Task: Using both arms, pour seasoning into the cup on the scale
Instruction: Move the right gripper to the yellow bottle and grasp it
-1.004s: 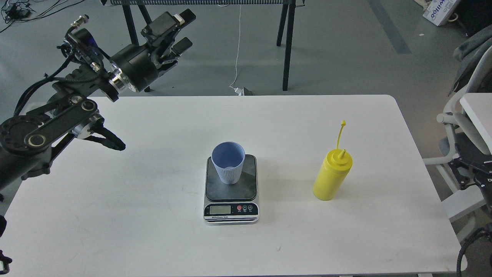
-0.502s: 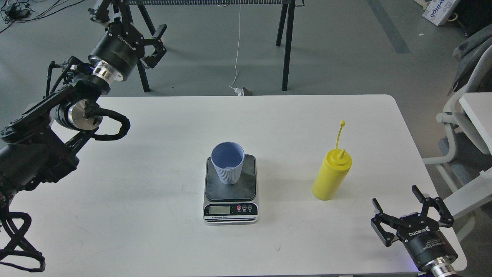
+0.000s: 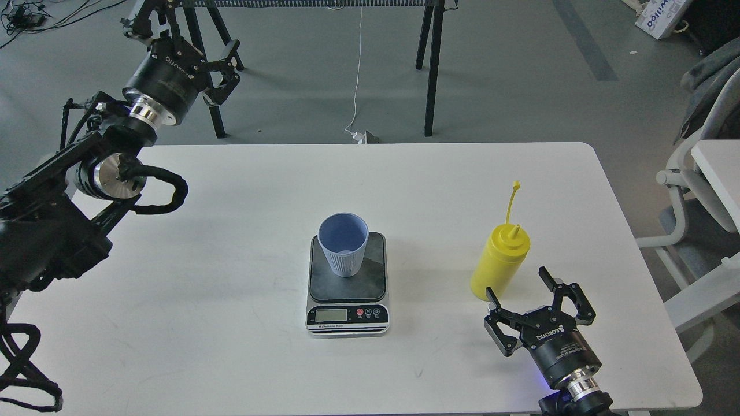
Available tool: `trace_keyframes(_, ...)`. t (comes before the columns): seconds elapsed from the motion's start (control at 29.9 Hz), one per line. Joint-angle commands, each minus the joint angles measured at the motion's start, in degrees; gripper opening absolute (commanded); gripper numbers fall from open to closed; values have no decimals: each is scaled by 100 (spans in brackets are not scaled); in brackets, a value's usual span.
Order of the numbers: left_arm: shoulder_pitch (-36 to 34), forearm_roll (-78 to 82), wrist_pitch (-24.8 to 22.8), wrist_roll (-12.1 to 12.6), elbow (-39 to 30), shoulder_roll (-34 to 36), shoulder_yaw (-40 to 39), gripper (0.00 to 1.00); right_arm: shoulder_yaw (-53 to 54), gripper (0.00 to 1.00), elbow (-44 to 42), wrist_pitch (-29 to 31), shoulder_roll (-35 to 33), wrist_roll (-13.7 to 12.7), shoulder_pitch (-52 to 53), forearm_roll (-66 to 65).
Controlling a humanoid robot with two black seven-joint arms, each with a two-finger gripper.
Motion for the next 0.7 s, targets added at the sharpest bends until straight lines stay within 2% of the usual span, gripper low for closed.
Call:
trace_keyframes(0.0,8,-5,0,-9,-1,54,-9,100,-148,99,-203,0,229,8,134,-2)
trace_keyframes(0.27,87,-5,-17,-9,-1,204,-9,100,-175,95,-485,0,291,-44,240,6)
trace_keyframes(0.67,79,3,-61,8,-1,265,9,100,-8,94,-599,0,300,-53,398,103)
